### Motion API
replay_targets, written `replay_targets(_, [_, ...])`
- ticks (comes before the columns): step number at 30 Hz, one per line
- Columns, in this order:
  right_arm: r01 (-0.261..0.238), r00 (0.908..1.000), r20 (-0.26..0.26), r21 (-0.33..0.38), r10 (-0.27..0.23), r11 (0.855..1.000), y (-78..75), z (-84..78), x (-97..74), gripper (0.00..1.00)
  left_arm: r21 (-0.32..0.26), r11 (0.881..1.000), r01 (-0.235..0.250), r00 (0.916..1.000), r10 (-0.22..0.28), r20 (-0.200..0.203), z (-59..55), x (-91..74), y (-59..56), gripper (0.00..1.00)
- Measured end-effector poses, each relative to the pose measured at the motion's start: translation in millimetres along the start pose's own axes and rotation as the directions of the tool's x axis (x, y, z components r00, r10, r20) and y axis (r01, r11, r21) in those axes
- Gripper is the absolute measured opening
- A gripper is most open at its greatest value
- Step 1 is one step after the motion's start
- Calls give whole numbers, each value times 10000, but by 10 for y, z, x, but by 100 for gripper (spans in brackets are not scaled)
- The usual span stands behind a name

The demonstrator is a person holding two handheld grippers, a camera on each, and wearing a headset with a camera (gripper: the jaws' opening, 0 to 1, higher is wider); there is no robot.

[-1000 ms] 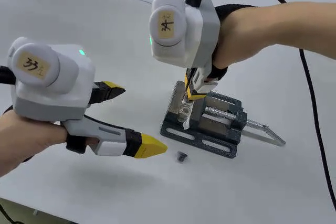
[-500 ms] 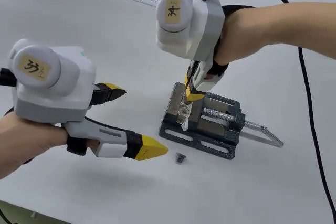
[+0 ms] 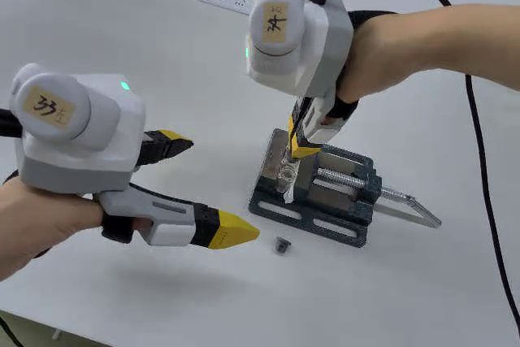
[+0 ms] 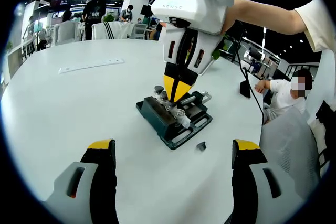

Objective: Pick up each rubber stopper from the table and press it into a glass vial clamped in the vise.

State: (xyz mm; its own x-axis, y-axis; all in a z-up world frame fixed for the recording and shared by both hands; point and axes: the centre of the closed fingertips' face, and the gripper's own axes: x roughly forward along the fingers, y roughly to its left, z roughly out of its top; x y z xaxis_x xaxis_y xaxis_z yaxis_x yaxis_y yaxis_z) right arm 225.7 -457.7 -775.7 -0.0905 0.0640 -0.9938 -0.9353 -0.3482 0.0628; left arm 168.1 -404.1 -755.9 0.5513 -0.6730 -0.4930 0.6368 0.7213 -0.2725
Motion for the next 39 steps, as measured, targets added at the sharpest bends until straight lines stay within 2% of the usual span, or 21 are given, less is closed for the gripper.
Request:
replay_targets(2, [86,9997,245,-234,-80,9997,32,1,-5,0,-6,10000,-20,10000,20,38,5,-15,6,91])
replay_targets(10, [369,9948,956,-242,-344,9990,45,-4,-13,0,59,9999,-84,9999,84,75,66,-36,-3,91])
replay_targets(14, [479,9957,806,-311,-452,9984,36,16,-4,0,100,9999,-95,9999,95,72,65,-31,-7,91])
replay_targets(17, [1029,9943,397,-1268,-986,9866,39,5,-4,0,101,9999,-122,9999,121,124,80,-39,-11,91])
replay_targets(19, [1047,9941,408,-1159,-1006,9877,46,11,8,0,93,9999,-127,9999,127,91,73,-38,-5,91])
replay_targets(22, [1553,9877,447,-1677,-1498,9735,32,-1,1,0,107,9998,-157,9998,156,117,75,-49,-6,91])
replay_targets(25, [1684,9850,640,-1522,-1603,9739,36,-7,-2,0,51,9998,-174,9998,173,109,69,-47,-6,91])
replay_targets(27, [1978,9797,716,-2015,-1870,9593,32,-8,-4,0,98,9998,-175,9998,174,72,60,-52,-2,91])
replay_targets(29, [1910,9807,759,-1735,-1803,9661,26,-12,4,0,10,9998,-179,9998,179,117,70,-55,1,91])
replay_targets(32, [1957,9796,833,-1892,-1828,9622,28,7,9,0,63,9998,-196,9998,196,84,68,-60,19,91])
replay_targets(39, [1711,9832,941,-1794,-1562,9688,-2,1,-9,0,58,9998,-187,9998,187,96,86,-54,-3,91])
